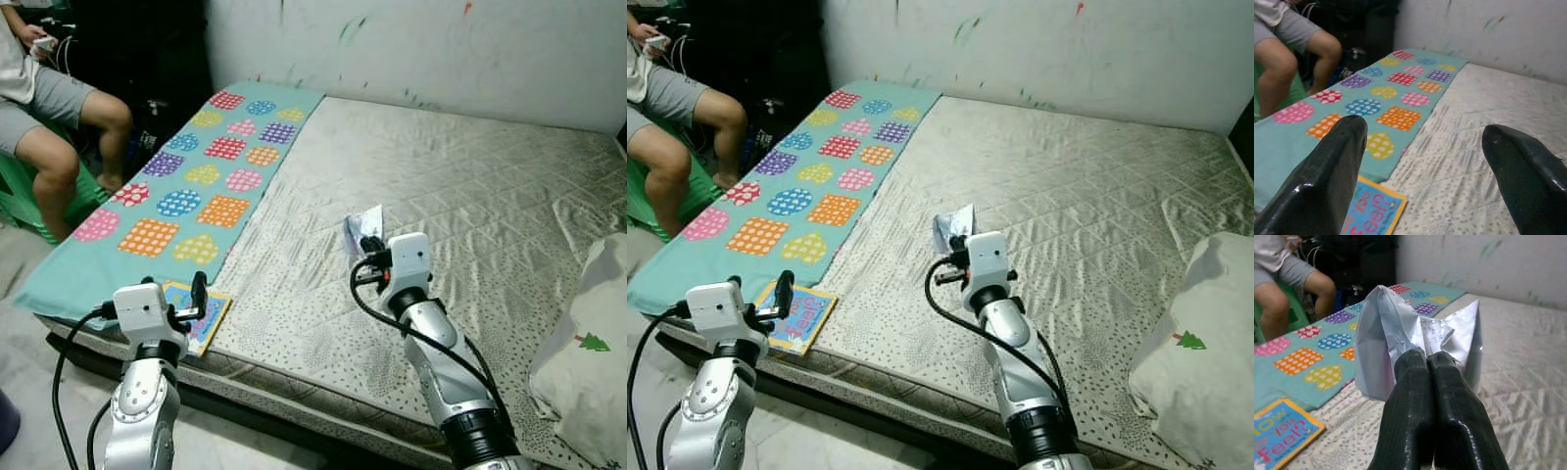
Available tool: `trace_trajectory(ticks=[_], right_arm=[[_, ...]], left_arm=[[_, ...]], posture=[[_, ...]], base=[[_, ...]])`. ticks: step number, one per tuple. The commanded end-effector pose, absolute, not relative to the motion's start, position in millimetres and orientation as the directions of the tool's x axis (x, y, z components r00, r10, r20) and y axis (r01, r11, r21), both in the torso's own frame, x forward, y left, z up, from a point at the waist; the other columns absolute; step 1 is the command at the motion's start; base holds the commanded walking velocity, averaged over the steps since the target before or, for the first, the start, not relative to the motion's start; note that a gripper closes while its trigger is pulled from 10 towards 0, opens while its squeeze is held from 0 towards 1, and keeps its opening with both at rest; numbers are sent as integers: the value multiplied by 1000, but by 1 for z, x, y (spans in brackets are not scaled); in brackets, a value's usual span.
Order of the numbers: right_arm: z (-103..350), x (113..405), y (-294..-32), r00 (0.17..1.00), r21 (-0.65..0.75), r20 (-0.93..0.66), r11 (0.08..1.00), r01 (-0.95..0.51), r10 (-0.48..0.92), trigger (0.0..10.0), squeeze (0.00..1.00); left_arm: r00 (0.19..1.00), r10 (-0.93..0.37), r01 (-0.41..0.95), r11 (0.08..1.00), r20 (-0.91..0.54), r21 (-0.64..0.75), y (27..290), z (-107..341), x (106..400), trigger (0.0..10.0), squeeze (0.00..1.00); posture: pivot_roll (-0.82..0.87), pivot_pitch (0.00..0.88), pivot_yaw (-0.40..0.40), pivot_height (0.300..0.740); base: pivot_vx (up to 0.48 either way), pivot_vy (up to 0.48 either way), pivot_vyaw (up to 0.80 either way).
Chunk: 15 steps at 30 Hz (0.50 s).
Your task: Clean up the room
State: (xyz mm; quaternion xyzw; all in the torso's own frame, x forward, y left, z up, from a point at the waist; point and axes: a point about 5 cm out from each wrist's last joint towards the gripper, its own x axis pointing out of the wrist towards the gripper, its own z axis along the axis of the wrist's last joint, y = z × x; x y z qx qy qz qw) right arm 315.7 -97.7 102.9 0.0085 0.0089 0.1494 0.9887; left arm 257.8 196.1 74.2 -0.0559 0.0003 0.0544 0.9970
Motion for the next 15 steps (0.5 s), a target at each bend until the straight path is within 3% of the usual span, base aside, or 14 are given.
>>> trace_trajectory(ticks=[1, 15], right_arm=[[105, 317, -104, 963, 29, -15, 963, -269, 269, 10000, 0], [106, 316, -107, 964, 14, -3, 964, -265, 265, 10000, 0]], left_arm=[[996, 91, -90, 990, 4, -110, 194, 79, 261, 10000, 0], [998, 70, -68, 990, 4, -127, 190, 79, 263, 10000, 0]], posture=[[-91, 0, 40, 740], [-103, 0, 47, 740]], base=[[0, 0, -800], [0, 0, -800]])
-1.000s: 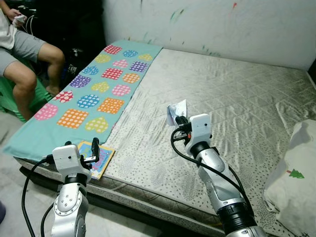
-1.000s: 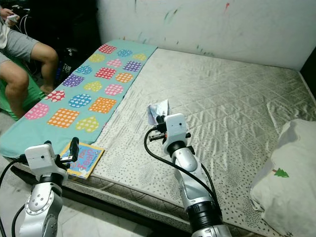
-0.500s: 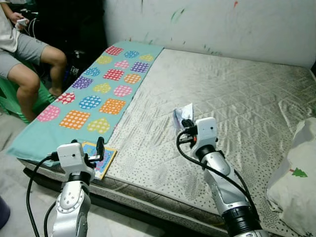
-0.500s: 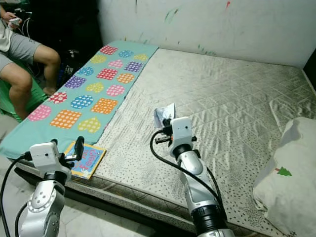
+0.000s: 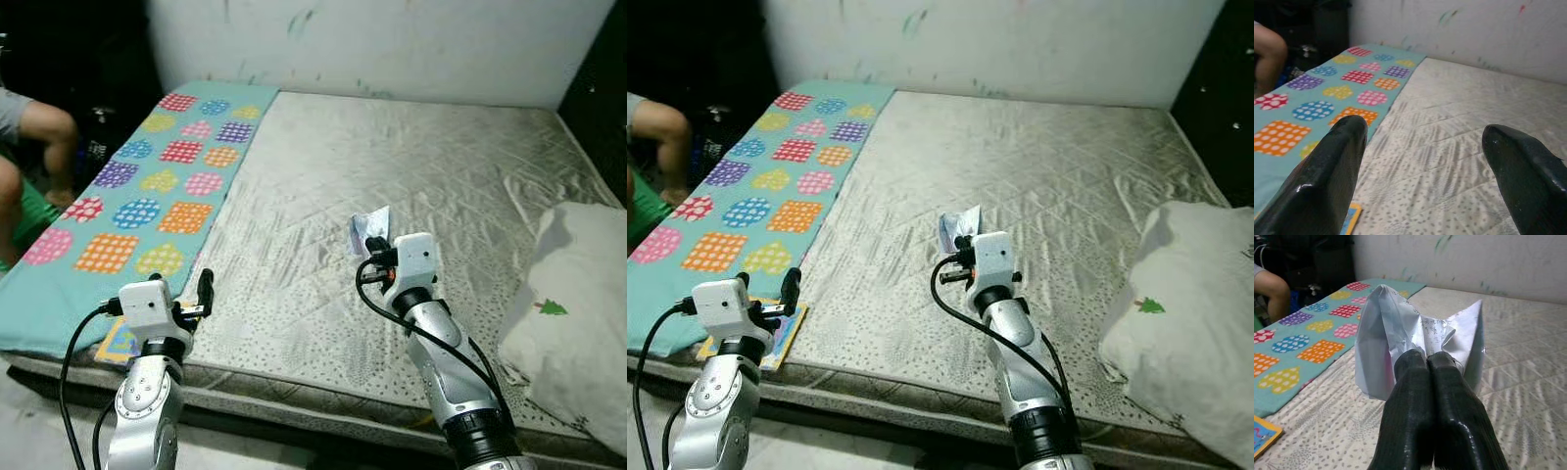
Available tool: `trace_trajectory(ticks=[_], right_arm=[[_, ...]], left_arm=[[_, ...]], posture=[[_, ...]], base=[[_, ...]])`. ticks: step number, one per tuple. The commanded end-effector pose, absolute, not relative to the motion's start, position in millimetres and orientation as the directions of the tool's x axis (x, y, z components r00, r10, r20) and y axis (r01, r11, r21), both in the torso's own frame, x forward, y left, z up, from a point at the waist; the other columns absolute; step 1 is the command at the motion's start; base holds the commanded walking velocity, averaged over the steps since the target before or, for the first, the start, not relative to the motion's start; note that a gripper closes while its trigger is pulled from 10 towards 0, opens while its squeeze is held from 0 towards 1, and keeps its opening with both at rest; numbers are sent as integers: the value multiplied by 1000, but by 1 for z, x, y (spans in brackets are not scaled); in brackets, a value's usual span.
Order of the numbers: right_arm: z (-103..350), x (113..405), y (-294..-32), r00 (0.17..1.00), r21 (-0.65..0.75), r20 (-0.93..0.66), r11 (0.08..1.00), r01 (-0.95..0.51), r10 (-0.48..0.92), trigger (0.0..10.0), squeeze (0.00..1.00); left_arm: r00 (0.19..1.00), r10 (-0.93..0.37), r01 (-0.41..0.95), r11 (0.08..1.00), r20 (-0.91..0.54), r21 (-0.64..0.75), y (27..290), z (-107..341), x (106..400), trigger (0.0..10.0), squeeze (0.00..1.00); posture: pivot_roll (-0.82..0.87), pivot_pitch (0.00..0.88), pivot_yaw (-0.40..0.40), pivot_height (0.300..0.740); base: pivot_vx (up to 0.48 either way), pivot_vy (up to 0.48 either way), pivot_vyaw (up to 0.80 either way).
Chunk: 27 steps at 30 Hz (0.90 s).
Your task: Clean up the room
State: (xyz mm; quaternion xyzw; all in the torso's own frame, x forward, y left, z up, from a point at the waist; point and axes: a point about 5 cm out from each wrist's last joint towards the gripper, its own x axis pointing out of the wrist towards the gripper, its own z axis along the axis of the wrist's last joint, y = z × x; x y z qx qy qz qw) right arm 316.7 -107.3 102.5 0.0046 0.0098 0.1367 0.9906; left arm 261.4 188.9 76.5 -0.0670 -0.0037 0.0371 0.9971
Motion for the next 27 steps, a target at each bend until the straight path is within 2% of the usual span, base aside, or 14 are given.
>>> trace_trajectory(ticks=[1, 12, 27], right_arm=[[106, 316, -108, 964, 14, -3, 964, -265, 265, 10000, 0], [106, 316, -108, 965, 15, 0, 964, -264, 264, 10000, 0], [105, 315, -109, 964, 13, -5, 964, -266, 266, 10000, 0]], left_arm=[[998, 69, -68, 990, 4, -127, 190, 79, 264, 10000, 0], [998, 65, -64, 990, 6, -124, 190, 79, 264, 10000, 0], [998, 64, -63, 991, 6, -121, 189, 79, 264, 10000, 0]], posture=[[-104, 0, 47, 740], [-104, 0, 47, 740], [-106, 0, 49, 740]], base=[[0, 0, -800], [0, 244, -710], [0, 287, 0]])
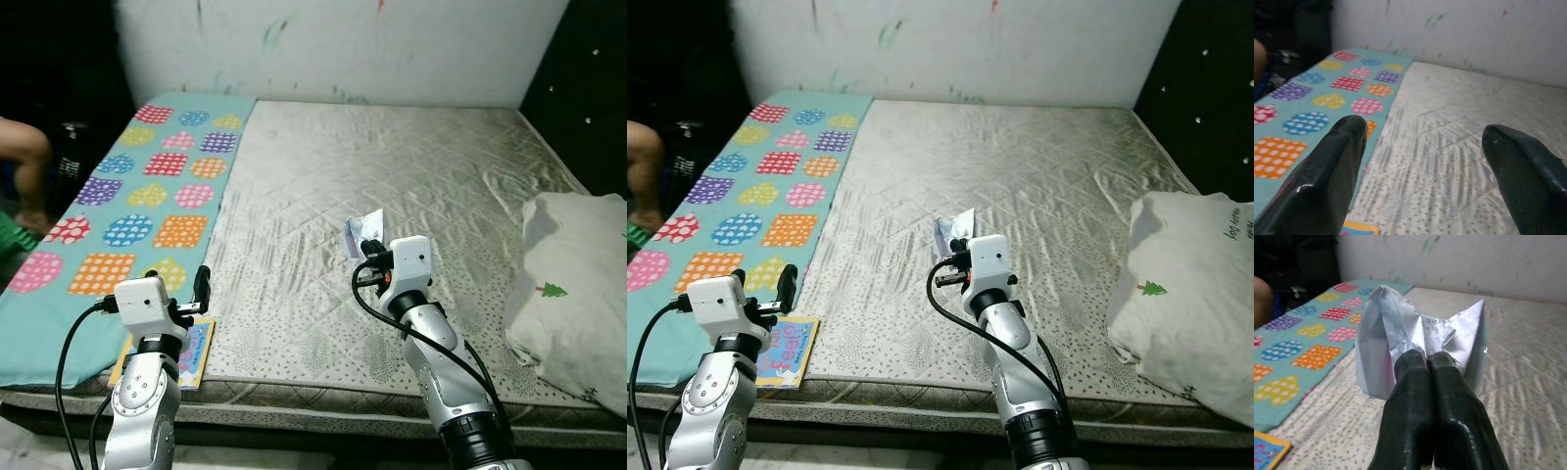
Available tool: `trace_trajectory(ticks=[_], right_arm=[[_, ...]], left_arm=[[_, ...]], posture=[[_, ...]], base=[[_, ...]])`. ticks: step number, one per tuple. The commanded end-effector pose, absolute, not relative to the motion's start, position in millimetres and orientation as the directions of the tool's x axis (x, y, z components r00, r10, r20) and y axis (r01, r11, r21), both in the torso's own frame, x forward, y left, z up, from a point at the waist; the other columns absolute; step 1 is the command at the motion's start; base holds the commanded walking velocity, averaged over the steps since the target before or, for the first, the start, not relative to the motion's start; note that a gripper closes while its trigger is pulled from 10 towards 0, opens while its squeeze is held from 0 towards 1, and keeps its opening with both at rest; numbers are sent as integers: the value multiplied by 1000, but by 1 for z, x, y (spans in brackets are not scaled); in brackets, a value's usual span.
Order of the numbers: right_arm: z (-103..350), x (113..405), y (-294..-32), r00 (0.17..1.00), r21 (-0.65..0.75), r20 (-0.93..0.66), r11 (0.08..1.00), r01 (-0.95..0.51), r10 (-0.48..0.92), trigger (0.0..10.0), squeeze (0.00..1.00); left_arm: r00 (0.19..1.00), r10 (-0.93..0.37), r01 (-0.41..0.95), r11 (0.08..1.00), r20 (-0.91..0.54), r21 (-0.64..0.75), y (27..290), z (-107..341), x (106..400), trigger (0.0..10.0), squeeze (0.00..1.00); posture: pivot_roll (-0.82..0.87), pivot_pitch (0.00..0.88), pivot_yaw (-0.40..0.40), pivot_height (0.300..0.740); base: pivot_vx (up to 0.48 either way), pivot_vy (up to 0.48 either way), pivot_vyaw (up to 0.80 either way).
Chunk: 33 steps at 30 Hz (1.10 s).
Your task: Clean up the room
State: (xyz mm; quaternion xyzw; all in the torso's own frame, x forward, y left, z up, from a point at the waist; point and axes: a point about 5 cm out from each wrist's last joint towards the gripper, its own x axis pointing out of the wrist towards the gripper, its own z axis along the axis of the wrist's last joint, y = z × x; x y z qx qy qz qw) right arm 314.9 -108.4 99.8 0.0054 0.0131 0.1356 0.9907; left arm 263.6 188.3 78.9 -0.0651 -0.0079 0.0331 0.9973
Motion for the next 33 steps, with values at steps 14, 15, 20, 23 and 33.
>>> trace_trajectory(ticks=[14, 15, 20, 23, 33], right_arm=[[102, 315, -109, 965, 9, -17, 965, -262, 262, 10000, 0], [102, 315, -110, 965, 9, -18, 965, -262, 262, 10000, 0], [100, 314, -110, 965, 6, -24, 965, -263, 263, 10000, 0], [100, 314, -110, 964, 5, -26, 964, -266, 266, 10000, 0], [99, 314, -108, 959, -2, -34, 959, -282, 282, 10000, 0]], left_arm=[[998, 68, -67, 991, 0, -118, 189, 78, 264, 10000, 0], [998, 68, -67, 991, 0, -117, 189, 78, 264, 10000, 0], [998, 70, -69, 991, 2, -117, 189, 78, 264, 10000, 0], [998, 69, -67, 993, 11, -101, 190, 79, 263, 10000, 0], [999, 43, -41, 992, 17, -117, 187, 79, 263, 10000, 0]], posture=[[-105, 0, 48, 740], [-105, 0, 48, 740], [-106, 0, 47, 740], [-106, 0, 47, 740], [-109, 0, 43, 740]], base=[[0, 308, 0], [0, 375, 0], [0, 364, 0], [0, 81, 0], [0, 0, 0]])
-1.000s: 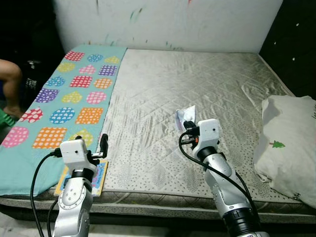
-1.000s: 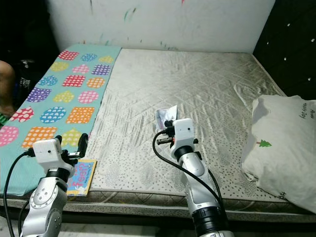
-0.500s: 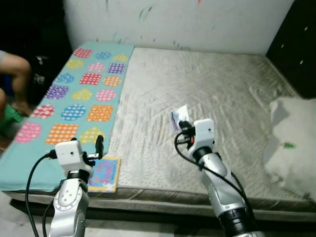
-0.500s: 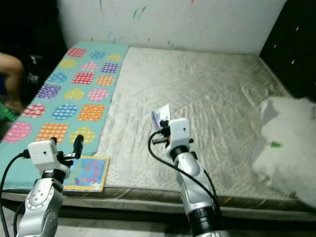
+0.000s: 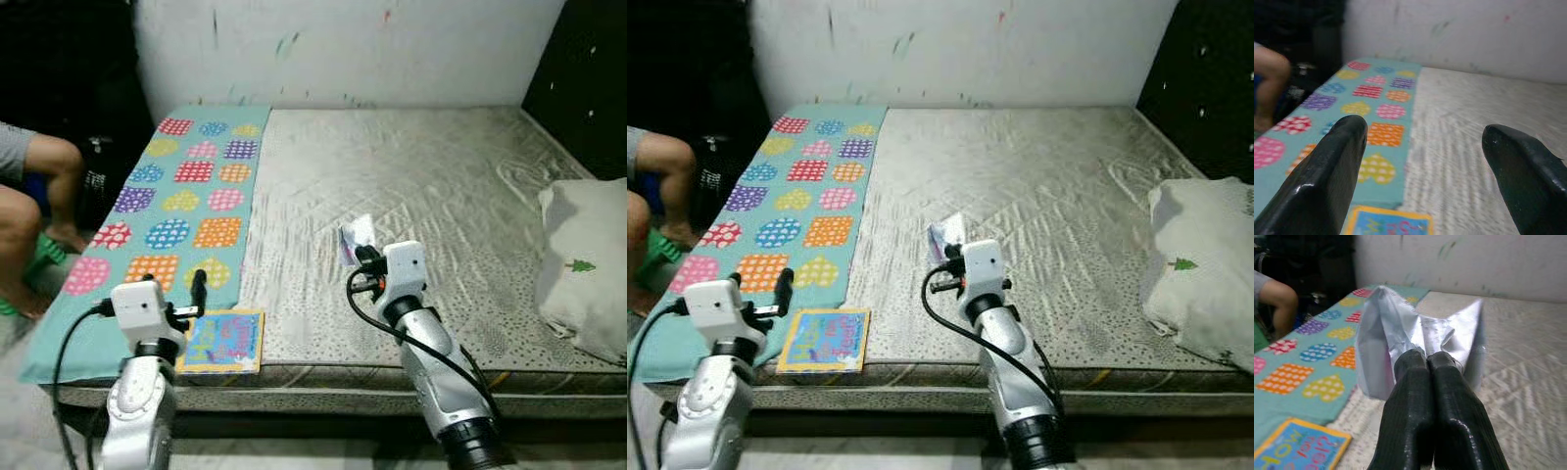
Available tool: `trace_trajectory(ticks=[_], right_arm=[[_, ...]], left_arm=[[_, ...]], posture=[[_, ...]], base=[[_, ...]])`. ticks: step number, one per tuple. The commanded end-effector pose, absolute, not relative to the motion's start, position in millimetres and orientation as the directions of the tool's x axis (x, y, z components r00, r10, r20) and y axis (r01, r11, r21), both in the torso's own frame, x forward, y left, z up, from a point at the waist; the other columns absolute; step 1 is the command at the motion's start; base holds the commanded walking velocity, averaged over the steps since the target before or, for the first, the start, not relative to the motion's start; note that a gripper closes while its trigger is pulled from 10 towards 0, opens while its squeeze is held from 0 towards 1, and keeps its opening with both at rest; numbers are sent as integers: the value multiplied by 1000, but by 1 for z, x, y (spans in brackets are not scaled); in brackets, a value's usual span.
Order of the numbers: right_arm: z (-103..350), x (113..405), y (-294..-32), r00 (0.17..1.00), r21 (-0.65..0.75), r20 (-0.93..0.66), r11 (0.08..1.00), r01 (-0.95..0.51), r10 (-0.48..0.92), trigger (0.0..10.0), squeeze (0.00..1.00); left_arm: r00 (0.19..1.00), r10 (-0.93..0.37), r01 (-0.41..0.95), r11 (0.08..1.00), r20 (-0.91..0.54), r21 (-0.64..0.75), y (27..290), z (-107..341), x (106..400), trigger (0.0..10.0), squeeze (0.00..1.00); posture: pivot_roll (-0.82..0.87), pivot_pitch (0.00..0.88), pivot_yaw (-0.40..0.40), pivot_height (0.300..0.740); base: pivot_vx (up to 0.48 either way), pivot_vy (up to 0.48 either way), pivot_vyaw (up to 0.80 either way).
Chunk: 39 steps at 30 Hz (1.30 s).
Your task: Clean up the room
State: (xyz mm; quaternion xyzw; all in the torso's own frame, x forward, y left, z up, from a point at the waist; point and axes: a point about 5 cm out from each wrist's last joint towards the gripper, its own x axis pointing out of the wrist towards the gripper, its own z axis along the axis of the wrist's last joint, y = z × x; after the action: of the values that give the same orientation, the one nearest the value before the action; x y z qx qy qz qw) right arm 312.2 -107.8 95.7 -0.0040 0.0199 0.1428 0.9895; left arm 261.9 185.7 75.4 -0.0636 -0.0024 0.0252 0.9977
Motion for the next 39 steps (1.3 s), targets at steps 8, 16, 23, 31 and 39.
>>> trace_trajectory(ticks=[8, 16, 23, 31, 39], right_arm=[[99, 314, -107, 955, -5, -32, 955, -295, 295, 10000, 0], [100, 315, -107, 957, 0, -25, 957, -289, 288, 10000, 0], [100, 314, -108, 960, 4, -26, 960, -280, 280, 10000, 0], [99, 314, -108, 962, -1, -30, 962, -273, 273, 10000, 0], [98, 314, -110, 964, -4, -32, 964, -264, 264, 10000, 0]], left_arm=[[999, 22, -19, 992, 30, -124, 186, 81, 262, 10000, 0], [999, 10, -6, 992, 31, -128, 185, 81, 263, 10000, 0], [1000, 4, 0, 992, 29, -129, 184, 81, 263, 10000, 0], [1000, -2, 5, 991, 25, -132, 183, 80, 262, 10000, 0], [1000, -3, 7, 991, 24, -131, 184, 80, 262, 10000, 0]], posture=[[-107, 0, 42, 740], [-108, 0, 45, 740], [-110, 0, 48, 740], [-111, 0, 51, 740], [-112, 0, 54, 740]], base=[[0, 0, 0], [181, 0, 0], [243, 0, 0], [261, 0, 0], [275, 0, 0]])
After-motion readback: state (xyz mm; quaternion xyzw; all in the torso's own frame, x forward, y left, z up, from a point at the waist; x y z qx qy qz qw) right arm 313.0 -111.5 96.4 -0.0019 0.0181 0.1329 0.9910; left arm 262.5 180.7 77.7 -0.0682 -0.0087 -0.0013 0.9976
